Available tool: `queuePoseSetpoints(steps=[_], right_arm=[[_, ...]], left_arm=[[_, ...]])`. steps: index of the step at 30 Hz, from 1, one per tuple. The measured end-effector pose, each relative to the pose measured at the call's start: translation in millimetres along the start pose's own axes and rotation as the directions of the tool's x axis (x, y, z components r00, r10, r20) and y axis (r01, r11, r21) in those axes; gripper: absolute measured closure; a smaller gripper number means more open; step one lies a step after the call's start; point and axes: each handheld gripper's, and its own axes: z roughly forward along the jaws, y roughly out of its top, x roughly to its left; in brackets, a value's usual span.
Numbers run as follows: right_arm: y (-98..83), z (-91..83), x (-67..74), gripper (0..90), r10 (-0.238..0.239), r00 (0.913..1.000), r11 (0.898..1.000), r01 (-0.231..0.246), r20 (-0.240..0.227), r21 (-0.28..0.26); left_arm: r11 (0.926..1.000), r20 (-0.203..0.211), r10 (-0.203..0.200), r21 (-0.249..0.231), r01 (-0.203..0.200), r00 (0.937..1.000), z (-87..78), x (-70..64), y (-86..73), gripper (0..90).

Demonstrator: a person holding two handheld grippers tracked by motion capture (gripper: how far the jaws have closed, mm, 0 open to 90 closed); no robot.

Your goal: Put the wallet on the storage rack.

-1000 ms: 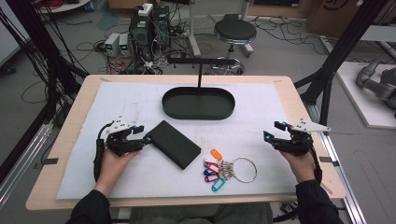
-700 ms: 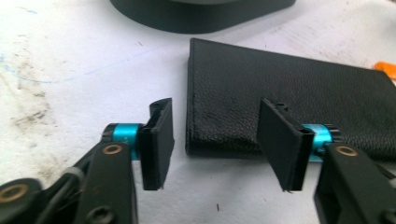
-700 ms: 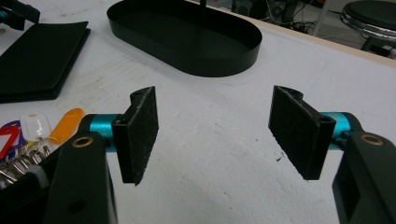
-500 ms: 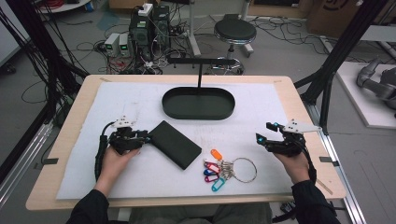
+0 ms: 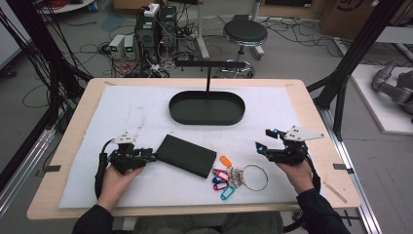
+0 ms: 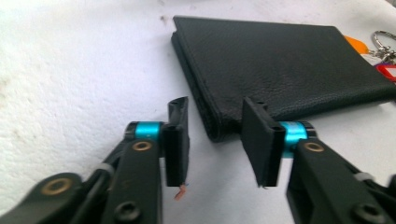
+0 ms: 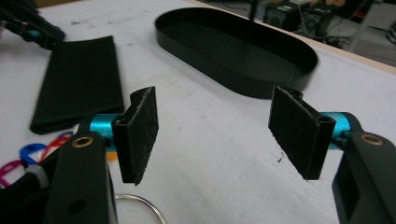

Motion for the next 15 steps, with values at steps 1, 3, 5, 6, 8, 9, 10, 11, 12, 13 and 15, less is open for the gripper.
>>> queuePoseSetpoints(steps=[1,3,5,6,8,9,10,11,12,13,15], right_arm=[[1.7,3.7,5.1,33.8,-0.006,0.9999,1.000,0.006,-0.015,-0.001],[4.5,12.5,16.5,33.7,-0.022,0.9985,1.000,0.021,-0.051,-0.003],[6.9,21.7,28.9,33.8,-0.053,0.9954,0.999,0.054,-0.080,0.002],[8.1,26.1,34.7,33.7,-0.071,0.9929,0.997,0.072,-0.096,0.005],[9.0,30.2,40.1,33.6,-0.083,0.9904,0.996,0.084,-0.111,0.011],[9.6,34.4,45.6,33.4,-0.095,0.9873,0.995,0.098,-0.127,0.019],[9.8,42.3,56.7,33.3,-0.125,0.9807,0.991,0.132,-0.150,0.036],[9.7,45.8,61.9,33.3,-0.140,0.9768,0.988,0.149,-0.162,0.045],[9.6,49.3,67.1,33.4,-0.156,0.9723,0.984,0.167,-0.174,0.054],[9.6,52.5,72.0,33.5,-0.175,0.9674,0.980,0.189,-0.183,0.062],[9.9,59.2,80.5,33.8,-0.195,0.9572,0.974,0.214,-0.214,0.072]], left_arm=[[1.0000,0.004,-0.001,0.002,0.001,1.0000,0.1,0.3,0.1,57.8],[1.0000,0.042,0.007,-0.002,-0.007,0.9991,-0.2,-1.3,-0.4,66.5],[0.9996,0.025,0.026,-0.009,-0.026,0.9993,-0.5,-5.9,-1.5,75.9],[0.9996,0.025,0.026,-0.009,-0.026,0.9993,-0.5,-5.9,-1.5,76.5],[0.9997,0.033,0.024,-0.008,-0.023,0.9992,-1.5,-6.2,-2.3,77.7],[0.9999,0.037,0.013,-0.007,-0.013,0.9992,-2.3,-6.1,-3.0,79.2],[1.0000,0.041,0.006,-0.006,-0.006,0.9992,-3.9,-6.5,-4.8,81.1],[1.0000,0.040,0.007,-0.005,-0.006,0.9992,-4.4,-7.2,-5.5,81.6],[1.0000,0.040,0.007,-0.005,-0.006,0.9992,-4.4,-7.2,-5.5,81.7],[1.0000,0.039,0.009,-0.004,-0.009,0.9992,-5.0,-8.1,-6.1,81.8],[0.9999,0.038,0.011,-0.002,-0.011,0.9992,-5.7,-9.9,-7.2,81.7]])
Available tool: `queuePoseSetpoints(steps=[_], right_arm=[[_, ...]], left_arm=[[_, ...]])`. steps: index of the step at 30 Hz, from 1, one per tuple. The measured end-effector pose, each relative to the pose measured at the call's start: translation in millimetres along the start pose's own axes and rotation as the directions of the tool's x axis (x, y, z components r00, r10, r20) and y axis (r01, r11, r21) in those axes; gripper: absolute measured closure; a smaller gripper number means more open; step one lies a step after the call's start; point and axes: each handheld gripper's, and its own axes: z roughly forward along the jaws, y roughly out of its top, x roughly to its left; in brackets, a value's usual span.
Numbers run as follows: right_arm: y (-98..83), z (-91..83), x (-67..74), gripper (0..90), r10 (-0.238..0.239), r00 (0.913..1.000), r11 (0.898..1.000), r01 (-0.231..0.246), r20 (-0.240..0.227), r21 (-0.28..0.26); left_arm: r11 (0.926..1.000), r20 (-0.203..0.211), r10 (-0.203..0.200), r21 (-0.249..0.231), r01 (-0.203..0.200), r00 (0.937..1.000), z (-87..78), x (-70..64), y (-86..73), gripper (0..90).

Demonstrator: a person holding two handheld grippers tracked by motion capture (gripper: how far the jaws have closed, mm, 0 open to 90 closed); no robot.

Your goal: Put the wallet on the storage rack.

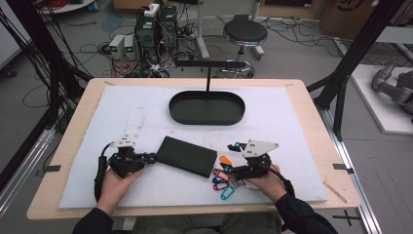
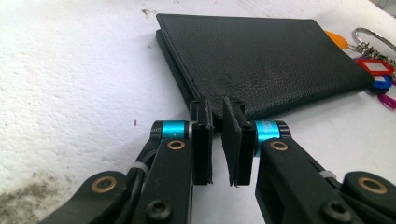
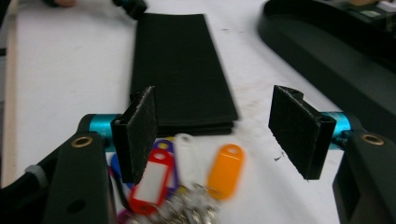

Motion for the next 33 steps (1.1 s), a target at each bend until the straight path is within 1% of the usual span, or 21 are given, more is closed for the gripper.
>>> queuePoseSetpoints(steps=[3,4,5,8,10,12,15,17,19,20,21,23,24,25,26,27,29,30,31,32,33], right_arm=[[2.4,9.1,6.3,35.8,-0.028,0.9993,0.999,0.029,-0.024,0.020],[4.2,18.0,12.9,38.6,-0.072,0.9966,0.996,0.074,-0.041,0.048],[4.2,18.0,12.9,38.6,-0.072,0.9966,0.996,0.074,-0.041,0.048],[6.2,32.7,21.0,40.7,-0.104,0.9925,0.988,0.111,-0.064,0.108],[6.7,35.6,22.3,41.4,-0.109,0.9915,0.987,0.117,-0.070,0.112],[8.0,40.6,26.0,42.3,-0.135,0.9879,0.982,0.144,-0.077,0.126],[9.8,48.7,32.6,44.5,-0.170,0.9815,0.968,0.183,-0.089,0.171],[11.1,54.8,36.5,44.8,-0.215,0.9726,0.949,0.229,-0.089,0.215],[12.8,57.4,40.0,51.5,-0.263,0.9628,0.934,0.270,-0.062,0.233],[12.8,57.4,40.0,51.5,-0.263,0.9628,0.934,0.270,-0.062,0.233],[12.8,57.7,40.1,52.1,-0.285,0.9564,0.927,0.292,-0.063,0.237],[12.4,57.9,40.4,52.9,-0.294,0.9541,0.924,0.299,-0.059,0.237],[12.4,57.0,41.5,58.8,-0.306,0.9499,0.921,0.312,-0.064,0.233],[12.9,55.8,41.2,62.8,-0.307,0.9495,0.921,0.314,-0.066,0.229],[12.9,55.8,41.2,62.8,-0.307,0.9495,0.921,0.314,-0.066,0.229],[13.6,52.9,39.9,71.5,-0.297,0.9517,0.926,0.307,-0.077,0.219],[14.4,50.2,35.9,76.0,-0.276,0.9578,0.936,0.287,-0.080,0.206],[14.4,50.2,35.9,76.0,-0.276,0.9578,0.936,0.287,-0.080,0.206],[15.1,48.2,33.4,77.6,-0.263,0.9617,0.942,0.273,-0.077,0.194],[17.1,43.2,26.6,79.1,-0.209,0.9740,0.962,0.221,-0.087,0.158],[18.3,40.6,22.3,79.5,-0.190,0.9777,0.971,0.201,-0.089,0.131]], left_arm=[[1.0000,0.002,-0.007,-0.001,0.007,1.0000,-0.2,-0.3,-0.4,81.7],[0.9999,0.003,-0.011,0.000,0.011,0.9999,-0.4,-0.7,-0.7,81.7],[0.9999,0.003,-0.011,0.000,0.011,0.9999,-0.4,-0.7,-0.7,81.7],[0.9999,0.006,-0.012,0.000,0.012,0.9999,-1.0,-1.6,-1.6,81.8],[0.9999,0.010,-0.017,0.003,0.017,0.9998,-1.4,-1.8,-1.9,81.9],[0.9999,0.012,-0.017,0.004,0.017,0.9998,-1.6,-1.7,-2.2,82.0],[0.9998,0.015,-0.022,0.004,0.022,0.9997,-1.7,-1.6,-2.5,81.9],[0.9997,0.017,-0.023,0.005,0.023,0.9996,-1.8,-1.4,-2.7,81.8],[0.9997,0.018,-0.024,0.003,0.024,0.9996,-1.8,-1.4,-3.0,81.7],[0.9997,0.019,-0.024,0.003,0.024,0.9995,-1.7,-1.5,-3.0,81.7],[0.9997,0.020,-0.023,0.002,0.023,0.9995,-1.7,-1.6,-3.1,81.5],[0.9998,0.018,-0.022,0.001,0.022,0.9996,-1.6,-1.8,-3.2,81.4],[0.9998,0.020,-0.020,0.000,0.020,0.9996,-1.7,-1.7,-3.3,81.3],[0.9999,0.022,-0.016,0.001,0.016,0.9996,-1.9,-1.9,-3.3,81.2],[0.9999,0.022,-0.016,0.001,0.016,0.9996,-1.9,-1.9,-3.3,80.9],[0.9999,0.024,-0.013,0.000,0.013,0.9996,-1.9,-2.1,-3.3,80.7],[1.0000,0.026,-0.002,0.001,0.002,0.9997,-1.5,-2.8,-3.3,79.9],[1.0000,0.027,0.001,0.002,-0.001,0.9996,-1.4,-3.4,-3.2,79.9],[1.0000,0.033,0.006,-0.002,-0.006,0.9995,-1.2,-3.7,-2.9,78.3],[0.9998,0.033,0.012,-0.013,-0.012,0.9994,-1.2,-4.0,-2.6,70.8],[0.9981,0.022,0.026,-0.056,-0.025,0.9994,-2.1,-5.1,-1.6,64.9]])
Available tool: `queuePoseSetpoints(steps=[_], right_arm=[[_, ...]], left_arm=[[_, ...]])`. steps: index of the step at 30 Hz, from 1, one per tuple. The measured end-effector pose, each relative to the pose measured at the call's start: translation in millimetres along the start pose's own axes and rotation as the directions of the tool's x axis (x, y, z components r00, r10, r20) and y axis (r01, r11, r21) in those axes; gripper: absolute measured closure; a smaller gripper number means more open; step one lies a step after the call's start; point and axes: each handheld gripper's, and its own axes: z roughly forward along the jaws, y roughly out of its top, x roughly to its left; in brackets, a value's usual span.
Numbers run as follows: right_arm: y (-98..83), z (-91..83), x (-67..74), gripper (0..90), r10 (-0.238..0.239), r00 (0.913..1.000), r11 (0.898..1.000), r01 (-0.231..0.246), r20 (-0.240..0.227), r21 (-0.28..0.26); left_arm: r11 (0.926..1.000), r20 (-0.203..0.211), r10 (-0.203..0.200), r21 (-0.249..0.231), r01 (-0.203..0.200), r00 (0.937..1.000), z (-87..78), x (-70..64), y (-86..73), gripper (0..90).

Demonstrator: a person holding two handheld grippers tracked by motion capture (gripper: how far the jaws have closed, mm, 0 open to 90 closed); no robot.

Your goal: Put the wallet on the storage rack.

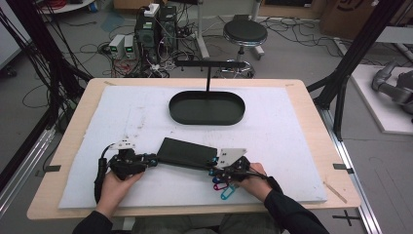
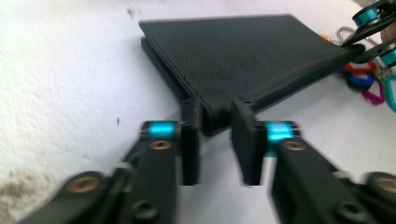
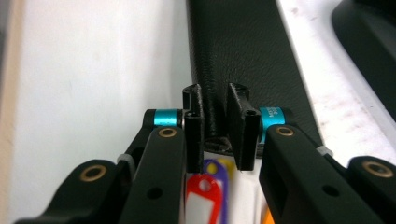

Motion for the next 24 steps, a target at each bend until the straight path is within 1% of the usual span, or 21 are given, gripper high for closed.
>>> queuePoseSetpoints(steps=[1,2,3,4,5,6,7,8,9,10,11,12,14,15,16,17,18,19,20,23,24], right_arm=[[-0.5,-3.1,-4.9,79.8,0.017,0.9998,1.000,-0.018,-0.006,-0.026],[-0.5,-3.1,-4.9,79.8,0.017,0.9998,1.000,-0.018,-0.006,-0.026],[-1.9,-9.7,-13.2,80.0,0.073,0.9968,0.995,-0.075,-0.033,-0.067],[-1.9,-9.7,-13.2,80.0,0.073,0.9968,0.995,-0.075,-0.033,-0.067],[-2.6,-13.6,-16.3,80.1,0.108,0.9924,0.991,-0.112,-0.059,-0.076],[-3.5,-17.0,-19.8,80.1,0.125,0.9897,0.987,-0.131,-0.070,-0.088],[-5.6,-22.8,-27.1,80.0,0.158,0.9814,0.980,-0.169,-0.110,-0.102],[-5.6,-22.8,-27.1,80.0,0.158,0.9814,0.980,-0.169,-0.110,-0.102],[-8.3,-27.9,-33.1,80.0,0.168,0.9774,0.976,-0.183,-0.128,-0.116],[-8.3,-27.9,-33.1,80.0,0.168,0.9774,0.976,-0.183,-0.128,-0.116],[-10.0,-30.1,-36.8,80.0,0.179,0.9744,0.971,-0.197,-0.136,-0.132],[-13.0,-34.7,-41.9,80.0,0.203,0.9680,0.964,-0.224,-0.148,-0.145],[-15.7,-38.7,-45.5,80.0,0.220,0.9637,0.960,-0.241,-0.151,-0.142],[-15.7,-38.7,-45.5,80.0,0.220,0.9637,0.960,-0.241,-0.151,-0.142],[-17.0,-40.3,-47.5,80.0,0.227,0.9616,0.958,-0.249,-0.153,-0.143],[-19.7,-43.3,-50.9,80.0,0.246,0.9565,0.951,-0.269,-0.157,-0.149],[-21.0,-44.6,-52.4,80.0,0.259,0.9532,0.948,-0.282,-0.156,-0.149],[-21.0,-44.6,-52.4,80.0,0.259,0.9532,0.948,-0.282,-0.156,-0.149],[-22.5,-45.7,-54.1,80.0,0.268,0.9501,0.945,-0.291,-0.160,-0.149],[-25.7,-48.3,-58.1,79.9,0.289,0.9425,0.937,-0.315,-0.168,-0.152],[-26.2,-48.4,-58.9,79.9,0.290,0.9421,0.937,-0.316,-0.169,-0.152]], left_arm=[[0.9995,0.001,0.018,-0.025,-0.018,0.9998,-0.5,-0.7,1.0,61.5],[0.9995,0.001,0.018,-0.025,-0.018,0.9998,-0.5,-0.7,1.0,57.5],[0.9979,-0.005,0.047,-0.044,-0.047,0.9989,-0.6,-2.1,2.4,52.8],[0.9953,-0.006,0.077,-0.059,-0.077,0.9971,-0.7,-4.1,4.1,52.8],[0.9911,-0.006,0.110,-0.075,-0.110,0.9939,-0.6,-6.7,6.2,51.8],[0.9850,-0.014,0.146,-0.090,-0.147,0.9892,-0.1,-9.9,8.4,50.2],[0.9684,-0.023,0.224,-0.107,-0.225,0.9743,2.5,-15.7,13.7,46.1],[0.9684,-0.023,0.224,-0.107,-0.225,0.9743,2.5,-15.7,13.7,44.6],[0.9489,-0.038,0.292,-0.115,-0.294,0.9558,7.5,-21.2,18.8,42.9],[0.9489,-0.038,0.292,-0.115,-0.294,0.9558,7.5,-21.2,18.8,42.2],[0.9393,-0.035,0.321,-0.115,-0.323,0.9463,10.6,-23.3,21.4,42.2],[0.9299,-0.036,0.348,-0.114,-0.350,0.9369,14.1,-25.2,24.0,40.6],[0.9130,-0.043,0.392,-0.106,-0.394,0.9191,21.3,-28.2,28.9,39.2],[0.9040,-0.052,0.414,-0.093,-0.417,0.9088,24.6,-29.2,31.4,39.2],[0.8966,-0.059,0.429,-0.092,-0.433,0.9012,27.8,-29.8,33.2,38.8],[0.8914,-0.058,0.441,-0.090,-0.444,0.8958,30.6,-29.5,35.2,36.7],[0.8906,-0.052,0.440,-0.104,-0.443,0.8966,33.2,-28.7,36.2,37.0],[0.8878,-0.045,0.445,-0.110,-0.447,0.8946,35.2,-27.5,36.5,37.0],[0.8868,-0.038,0.447,-0.112,-0.448,0.8937,36.9,-26.7,36.3,38.3],[0.8865,-0.007,0.459,-0.064,-0.458,0.8886,44.6,-22.8,37.2,39.5],[0.8820,-0.012,0.467,-0.064,-0.467,0.8842,46.3,-22.9,38.5,39.5]])
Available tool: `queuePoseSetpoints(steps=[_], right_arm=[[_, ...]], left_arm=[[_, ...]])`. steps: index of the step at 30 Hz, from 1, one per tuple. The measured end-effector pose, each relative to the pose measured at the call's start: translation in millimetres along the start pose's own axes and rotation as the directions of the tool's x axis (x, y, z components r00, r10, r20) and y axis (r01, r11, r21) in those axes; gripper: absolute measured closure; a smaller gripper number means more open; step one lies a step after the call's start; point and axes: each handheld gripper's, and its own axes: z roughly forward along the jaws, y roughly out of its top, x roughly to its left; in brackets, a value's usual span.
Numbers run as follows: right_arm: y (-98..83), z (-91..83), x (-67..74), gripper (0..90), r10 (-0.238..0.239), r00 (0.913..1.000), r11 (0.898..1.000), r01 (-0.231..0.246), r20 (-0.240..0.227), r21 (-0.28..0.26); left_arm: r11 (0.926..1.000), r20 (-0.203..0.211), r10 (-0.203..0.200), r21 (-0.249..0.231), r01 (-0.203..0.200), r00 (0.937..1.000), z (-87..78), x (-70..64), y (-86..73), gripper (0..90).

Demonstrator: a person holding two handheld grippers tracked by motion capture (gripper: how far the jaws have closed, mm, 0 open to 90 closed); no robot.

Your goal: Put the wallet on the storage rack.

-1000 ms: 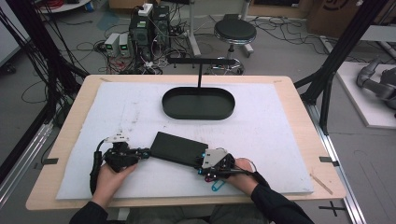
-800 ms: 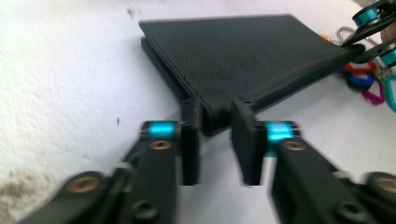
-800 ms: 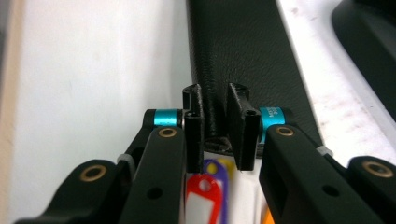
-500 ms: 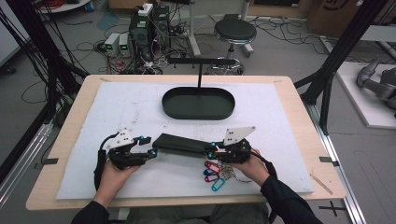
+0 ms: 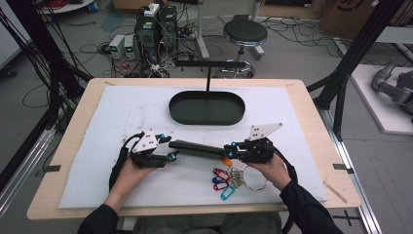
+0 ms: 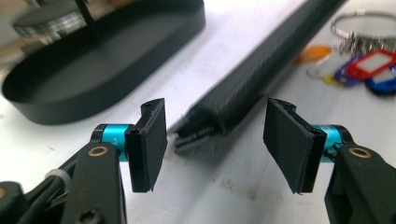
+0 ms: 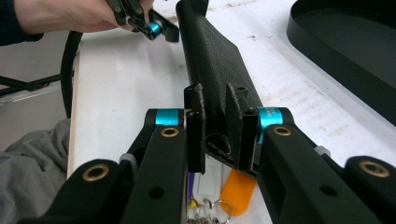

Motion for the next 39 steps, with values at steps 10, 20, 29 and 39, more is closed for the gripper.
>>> queuePoseSetpoints(steps=[10,20,29,39], right_arm=[[-1.5,-9.1,-7.0,73.9,0.023,0.9984,0.999,-0.022,0.052,-0.030],[-3.7,-7.7,-14.8,43.6,0.050,0.9899,0.998,-0.045,0.132,-0.045],[-5.1,-3.4,-18.9,73.1,0.017,0.9950,1.000,-0.016,0.098,-0.010],[-2.5,-5.0,-17.0,74.3,-0.043,0.9967,0.999,0.043,0.069,0.000]], left_arm=[[0.9972,0.048,0.072,-0.023,-0.071,0.9962,4.1,1.2,11.9,69.8],[0.9893,0.198,-0.089,-0.096,0.110,0.9762,-2.2,0.4,13.4,75.2],[0.9899,0.146,-0.097,-0.089,0.111,0.9846,1.4,-4.6,5.5,46.5],[0.9934,0.176,-0.085,-0.061,0.097,0.9807,15.8,-3.9,6.6,62.5]])
